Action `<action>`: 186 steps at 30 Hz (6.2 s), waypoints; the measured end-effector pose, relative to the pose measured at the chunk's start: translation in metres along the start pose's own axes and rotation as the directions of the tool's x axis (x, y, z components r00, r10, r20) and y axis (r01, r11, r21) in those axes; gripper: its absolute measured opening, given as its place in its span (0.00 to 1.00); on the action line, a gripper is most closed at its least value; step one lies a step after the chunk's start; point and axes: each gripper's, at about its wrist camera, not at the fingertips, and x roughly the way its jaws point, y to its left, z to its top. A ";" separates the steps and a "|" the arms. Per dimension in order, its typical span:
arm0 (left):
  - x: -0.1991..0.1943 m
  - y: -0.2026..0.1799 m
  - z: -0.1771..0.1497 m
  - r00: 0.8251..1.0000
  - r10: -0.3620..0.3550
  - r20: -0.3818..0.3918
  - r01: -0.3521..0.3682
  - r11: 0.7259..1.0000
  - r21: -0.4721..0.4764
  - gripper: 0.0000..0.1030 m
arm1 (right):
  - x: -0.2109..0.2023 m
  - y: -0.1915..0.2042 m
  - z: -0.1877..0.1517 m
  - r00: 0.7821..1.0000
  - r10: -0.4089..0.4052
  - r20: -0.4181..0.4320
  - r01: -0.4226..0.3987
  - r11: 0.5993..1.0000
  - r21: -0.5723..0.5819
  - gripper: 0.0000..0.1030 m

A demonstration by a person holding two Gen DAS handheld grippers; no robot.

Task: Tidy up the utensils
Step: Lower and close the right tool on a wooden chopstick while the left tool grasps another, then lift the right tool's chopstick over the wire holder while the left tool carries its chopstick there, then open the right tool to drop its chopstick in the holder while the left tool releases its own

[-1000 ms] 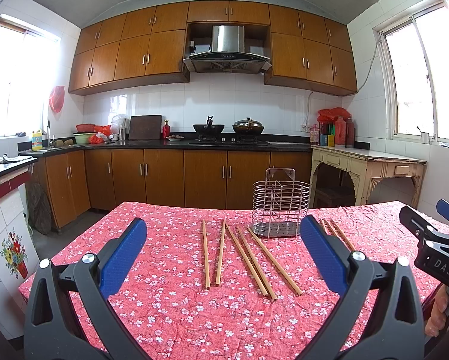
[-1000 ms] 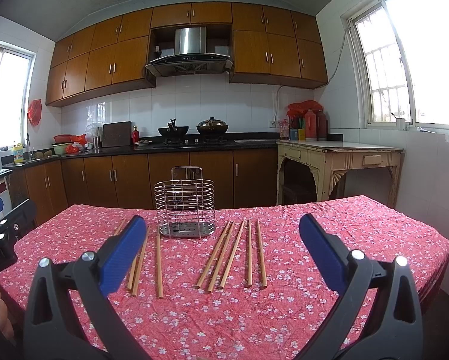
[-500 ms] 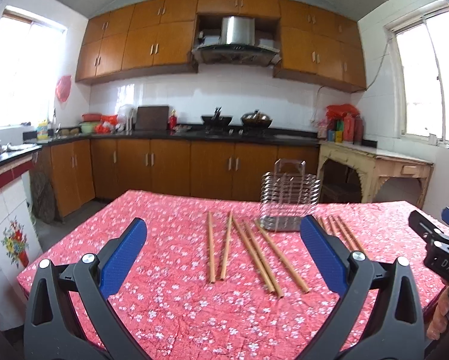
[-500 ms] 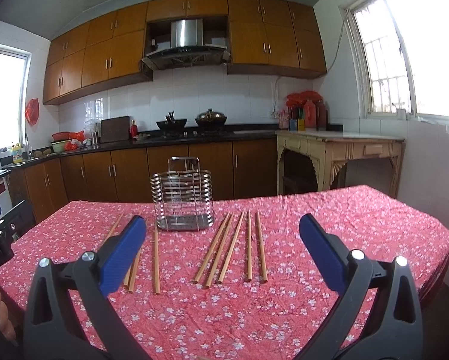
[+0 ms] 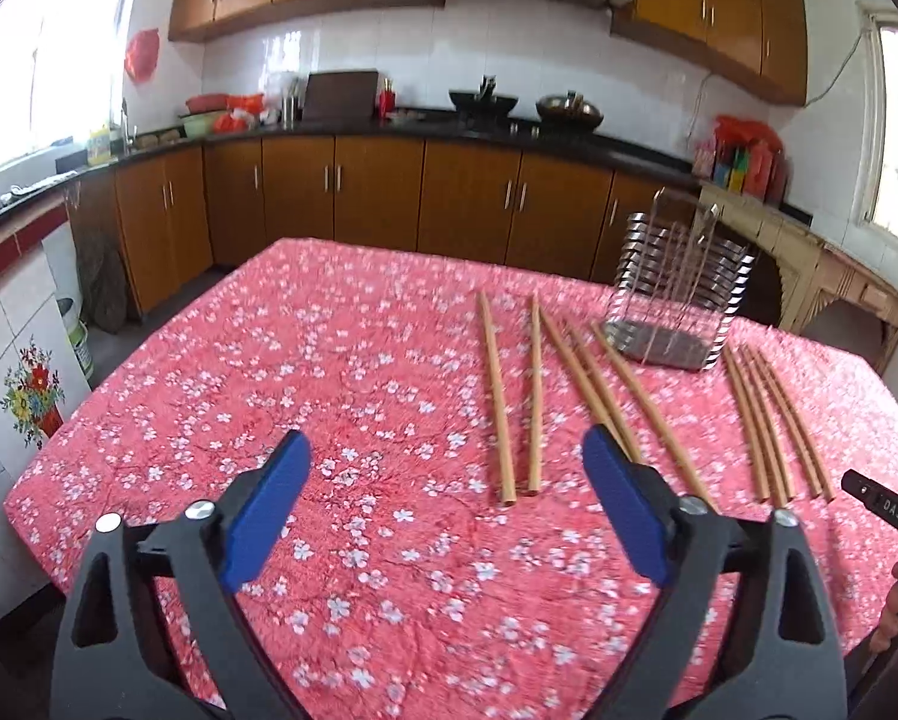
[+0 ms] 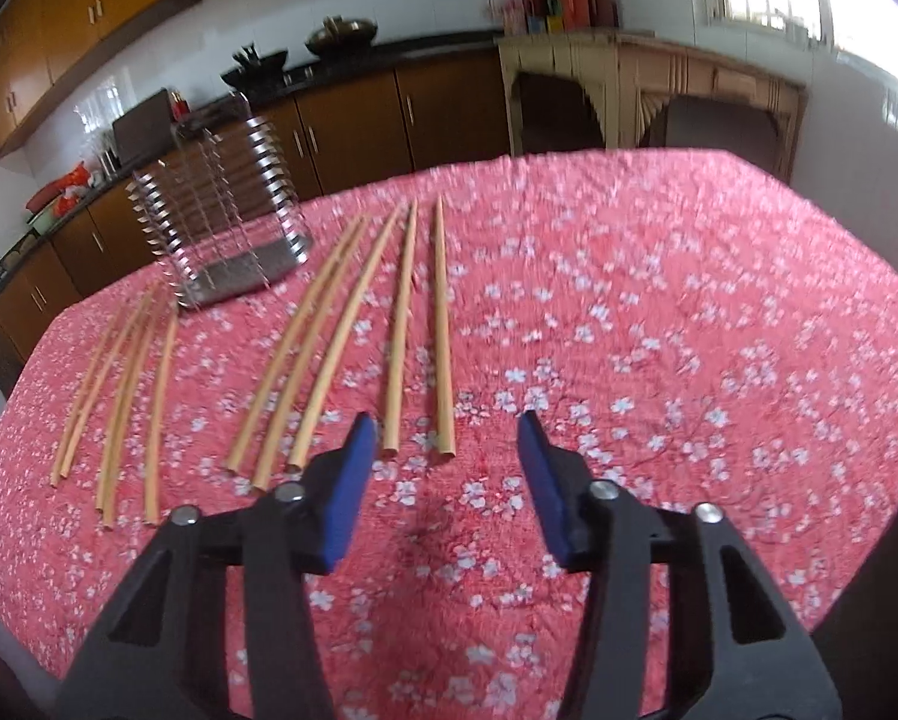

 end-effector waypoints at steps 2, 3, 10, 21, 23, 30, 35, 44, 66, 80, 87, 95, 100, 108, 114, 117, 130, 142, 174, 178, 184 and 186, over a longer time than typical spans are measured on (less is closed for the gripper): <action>0.011 0.001 0.001 0.999 0.001 -0.036 -0.001 1.000 0.000 0.82 | 0.012 0.001 0.001 0.999 -0.012 -0.032 0.012 1.000 -0.004 0.35; 0.015 0.001 0.002 0.999 0.001 -0.051 -0.001 1.000 0.002 0.81 | 0.017 0.002 0.001 0.999 -0.015 -0.045 0.015 1.000 -0.005 0.34; 0.037 -0.003 0.004 0.994 -0.002 -0.106 0.005 0.999 0.032 0.73 | 0.028 -0.006 0.007 0.996 -0.078 -0.050 0.079 0.997 0.027 0.09; 0.087 -0.027 0.008 0.973 -0.028 -0.230 0.052 0.994 0.097 0.47 | 0.030 -0.014 0.013 0.996 -0.086 -0.038 0.087 0.995 0.045 0.08; 0.096 -0.029 0.007 0.962 -0.033 -0.271 0.062 0.993 0.098 0.43 | 0.028 -0.015 0.011 0.996 -0.084 -0.038 0.085 0.995 0.044 0.08; 0.105 -0.033 0.007 0.952 0.031 -0.306 0.019 0.987 0.159 0.14 | 0.027 -0.014 0.014 0.995 -0.086 -0.052 0.088 0.995 0.037 0.08; 0.122 -0.022 0.023 0.943 0.061 -0.328 -0.005 0.986 0.169 0.09 | 0.037 -0.026 0.033 0.992 -0.086 -0.096 0.092 0.994 0.066 0.08; 0.140 -0.011 0.035 0.947 0.046 -0.317 0.016 0.982 0.188 0.09 | 0.063 -0.066 0.069 0.981 -0.162 -0.110 0.172 0.981 0.090 0.08; 0.122 -0.004 0.020 0.951 -0.020 -0.309 0.080 0.980 0.183 0.16 | 0.065 -0.068 0.063 0.971 -0.228 -0.065 0.232 0.971 0.050 0.10; 0.111 -0.005 0.011 0.950 -0.027 -0.310 0.091 0.977 0.195 0.07 | 0.059 -0.071 0.060 0.977 -0.204 -0.063 0.207 0.977 0.053 0.07; 0.100 -0.002 0.016 0.960 -0.038 -0.278 0.096 0.976 0.195 0.07 | 0.038 -0.068 0.061 0.976 -0.215 0.023 0.214 0.976 0.031 0.07; 0.041 0.001 0.056 0.998 -0.057 -0.016 0.059 0.976 0.210 0.06 | -0.024 -0.049 0.080 0.930 -0.240 0.280 0.254 0.967 -0.015 0.07; 0.020 0.000 0.081 0.991 -0.080 0.107 0.062 0.985 0.164 0.06 | -0.051 -0.042 0.099 0.895 -0.220 0.387 0.245 0.969 -0.016 0.07; 0.006 0.003 0.107 0.970 -0.085 0.227 0.059 0.991 0.118 0.06 | -0.073 -0.039 0.127 0.861 -0.182 0.475 0.209 0.978 -0.005 0.07; 0.004 -0.002 0.124 0.957 -0.081 0.280 0.055 0.993 0.100 0.06 | -0.087 -0.034 0.148 0.844 -0.140 0.517 0.166 0.986 -0.004 0.07; -0.003 -0.004 0.130 0.946 -0.079 0.315 0.049 0.994 0.102 0.06 | -0.094 -0.033 0.158 0.839 -0.117 0.532 0.138 0.990 -0.001 0.07; -0.020 -0.009 0.142 0.923 -0.091 0.375 0.054 0.993 0.107 0.06 | -0.119 -0.021 0.171 0.845 0.015 0.534 -0.008 1.000 -0.015 0.07; -0.054 -0.013 0.184 0.886 -0.212 0.411 0.204 0.977 0.065 0.06 | -0.170 0.005 0.196 0.790 0.162 0.592 -0.150 0.986 -0.070 0.07; 0.056 -0.132 0.249 0.922 -0.242 0.301 0.234 0.970 0.063 0.06 | -0.045 0.117 0.286 0.877 0.334 0.347 -0.279 0.939 -0.199 0.07; 0.066 -0.131 0.250 0.936 -0.235 0.263 0.226 0.972 0.062 0.07 | -0.036 0.113 0.285 0.886 0.292 0.360 -0.236 0.953 -0.191 0.18; 0.056 -0.114 0.249 0.944 -0.200 0.261 0.190 0.980 0.063 0.16 | -0.039 0.089 0.280 0.889 0.242 0.388 -0.204 0.969 -0.136 0.36; 0.051 -0.108 0.248 0.945 -0.190 0.266 0.181 0.982 0.057 0.23 | -0.043 0.082 0.276 0.890 0.228 0.395 -0.195 0.973 -0.123 0.37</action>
